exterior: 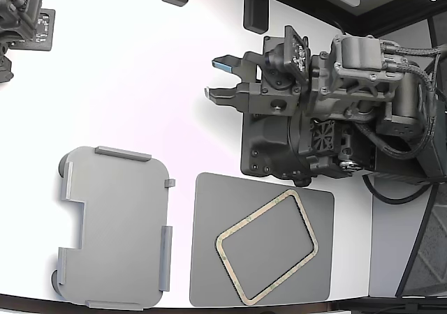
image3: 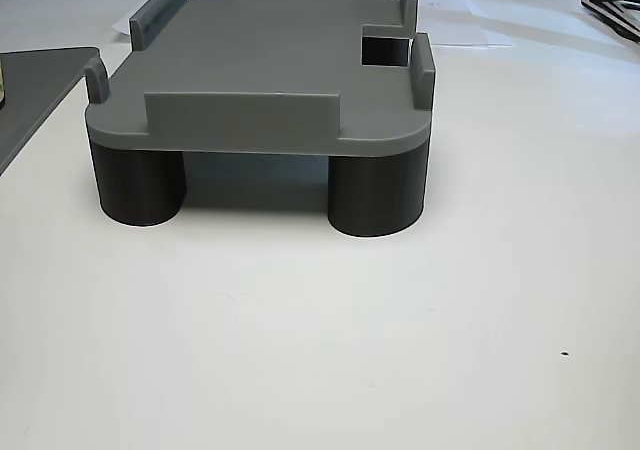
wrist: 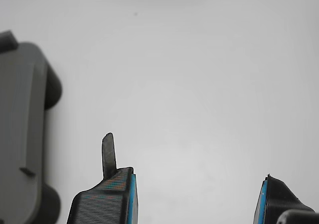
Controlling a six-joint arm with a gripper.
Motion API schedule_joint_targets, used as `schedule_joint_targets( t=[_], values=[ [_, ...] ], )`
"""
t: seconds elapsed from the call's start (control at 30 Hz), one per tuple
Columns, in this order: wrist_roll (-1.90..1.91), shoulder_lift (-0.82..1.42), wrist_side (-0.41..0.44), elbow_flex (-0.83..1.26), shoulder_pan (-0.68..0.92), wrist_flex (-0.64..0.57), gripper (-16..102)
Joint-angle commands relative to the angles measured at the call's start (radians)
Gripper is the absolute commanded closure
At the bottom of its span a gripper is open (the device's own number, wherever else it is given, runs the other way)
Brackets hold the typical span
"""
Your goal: Move top rectangular frame to the holder.
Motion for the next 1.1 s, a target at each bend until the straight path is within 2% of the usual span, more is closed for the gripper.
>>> schedule_joint_targets(
  t=[0.0,0.33,0.43,0.57,0.67,0.83,1.0,1.07],
  values=[
    [-0.012,0.021,0.067,0.014,0.112,-0.253,-14],
    [-0.014,-0.008,0.071,-0.012,0.123,-0.258,-14],
    [0.015,-0.091,0.121,-0.104,0.190,-0.215,-14],
    [0.100,-0.236,0.172,-0.259,0.316,-0.081,-14],
    [0.196,-0.350,0.253,-0.360,0.471,0.028,-14],
    [0.436,-0.529,0.328,-0.465,0.726,0.189,-14],
    [0.581,-0.704,0.318,-0.571,0.910,0.344,-14],
    [0.583,-0.776,0.232,-0.621,0.931,0.423,-14]
  ],
)
